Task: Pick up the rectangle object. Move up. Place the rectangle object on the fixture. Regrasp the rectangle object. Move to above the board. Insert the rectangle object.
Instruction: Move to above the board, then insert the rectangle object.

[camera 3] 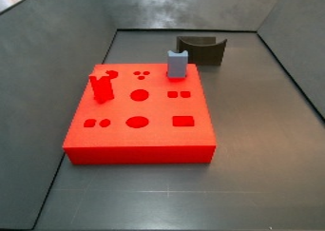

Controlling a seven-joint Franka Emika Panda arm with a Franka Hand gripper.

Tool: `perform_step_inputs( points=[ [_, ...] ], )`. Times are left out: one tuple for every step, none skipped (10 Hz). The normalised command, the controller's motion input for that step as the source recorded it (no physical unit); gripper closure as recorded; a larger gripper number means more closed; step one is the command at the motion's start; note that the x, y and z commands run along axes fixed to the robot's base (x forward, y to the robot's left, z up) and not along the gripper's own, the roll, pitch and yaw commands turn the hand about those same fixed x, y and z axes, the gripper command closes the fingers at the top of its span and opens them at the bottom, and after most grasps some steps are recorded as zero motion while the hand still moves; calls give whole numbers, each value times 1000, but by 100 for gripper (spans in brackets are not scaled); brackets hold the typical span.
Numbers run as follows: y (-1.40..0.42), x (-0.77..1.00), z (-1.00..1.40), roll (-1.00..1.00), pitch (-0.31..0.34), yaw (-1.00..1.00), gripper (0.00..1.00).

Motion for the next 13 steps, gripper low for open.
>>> perform_step_inputs(
  points=[
    [-1000, -847, 10, -1000, -79, -96, 100],
    [-1000, -875, 6, -1000, -85, -99, 100],
    [-1000, -937, 4, -1000, -97, -103, 100],
    [-1000, -963, 9, -1000, -99, -104, 100],
    [-648, -735, 9, -1000, -128, -106, 100],
    [-448, -572, 0, -1000, -132, -106, 100],
    [-185, -322, 5, -1000, -134, -99, 100],
    [-121, -244, -1, -1000, -135, -103, 100],
    [-30, -138, 1, -642, -103, -52, 100],
    [-8, -109, 1, -499, -93, -40, 100],
    [1, -71, -2, -294, -67, -22, 100],
    [7, -60, -1, -225, -59, -13, 100],
    [0, -11, -34, 0, 0, 0, 100]
  ],
)
